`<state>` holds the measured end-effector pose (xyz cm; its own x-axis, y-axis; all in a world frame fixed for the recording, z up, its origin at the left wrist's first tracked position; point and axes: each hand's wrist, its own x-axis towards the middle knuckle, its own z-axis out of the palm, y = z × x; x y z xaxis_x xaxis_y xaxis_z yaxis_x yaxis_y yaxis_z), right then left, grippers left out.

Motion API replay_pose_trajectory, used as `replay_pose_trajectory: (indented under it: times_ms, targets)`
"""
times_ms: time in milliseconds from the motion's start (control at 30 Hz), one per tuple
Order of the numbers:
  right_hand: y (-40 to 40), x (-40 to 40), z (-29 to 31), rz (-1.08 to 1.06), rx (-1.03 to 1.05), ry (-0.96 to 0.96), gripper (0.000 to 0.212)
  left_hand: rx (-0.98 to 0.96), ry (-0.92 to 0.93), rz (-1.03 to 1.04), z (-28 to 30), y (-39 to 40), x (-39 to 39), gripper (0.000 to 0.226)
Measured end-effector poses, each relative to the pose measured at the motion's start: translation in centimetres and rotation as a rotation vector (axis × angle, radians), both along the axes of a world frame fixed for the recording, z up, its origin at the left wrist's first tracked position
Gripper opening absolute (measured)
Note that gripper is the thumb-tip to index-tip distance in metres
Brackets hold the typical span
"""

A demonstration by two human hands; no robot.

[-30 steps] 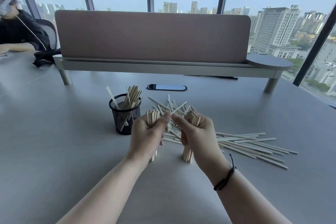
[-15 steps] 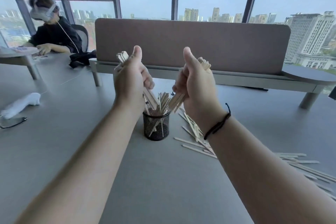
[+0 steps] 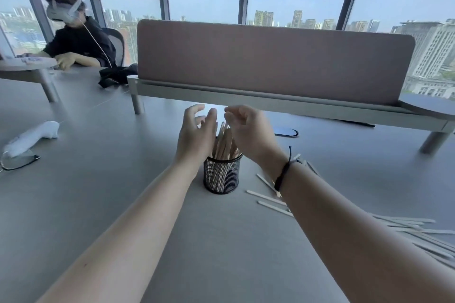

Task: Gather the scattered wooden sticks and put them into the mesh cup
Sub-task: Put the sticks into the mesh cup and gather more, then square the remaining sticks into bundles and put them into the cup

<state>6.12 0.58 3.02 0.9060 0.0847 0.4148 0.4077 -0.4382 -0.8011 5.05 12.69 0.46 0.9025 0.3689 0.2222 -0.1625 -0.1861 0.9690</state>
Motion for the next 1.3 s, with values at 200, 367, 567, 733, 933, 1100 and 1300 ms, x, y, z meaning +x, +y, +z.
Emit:
replay_pose_trajectory:
  times_ms: [200, 367, 567, 733, 933, 1100, 1300]
  targets:
    - [-6.0, -3.2, -3.8, -0.06, -0.101, -0.048, 0.026, 0.669, -0.666, 0.228, -1.3, -2.0, -4.2, 0.03]
    - [-14.4, -6.5, -7.4, -0.194, -0.422, -0.012, 0.039, 0.99, -0.746, -0.305, -5.1, -7.2, -7.8, 0.028]
    - [-25.1, -9.9, -9.4, -0.241, -0.896, 0.149, 0.102, 1.212, 0.097, -0.65, -7.6, -8.8, -5.7, 0.112]
    - [-29.1, -10.5, -10.0, -0.238, -0.869, 0.292, 0.126, 1.201, 0.205, -0.554, -7.7, -10.0, -4.1, 0.128]
    - [-29.0, -8.9, -11.0, -0.28, -0.662, 0.135, 0.094, 1.164, 0.222, -0.509, -7.8, -11.1, -2.4, 0.137]
    - [-29.0, -8.0, -11.2, -0.271, -0.634, 0.032, 0.073, 1.205, 0.194, -0.588, -7.7, -11.8, -1.8, 0.135]
    - [-29.2, -7.4, -11.3, -0.223, -0.633, 0.043, 0.066, 1.17, 0.141, -0.63, -7.6, -12.7, -3.1, 0.111]
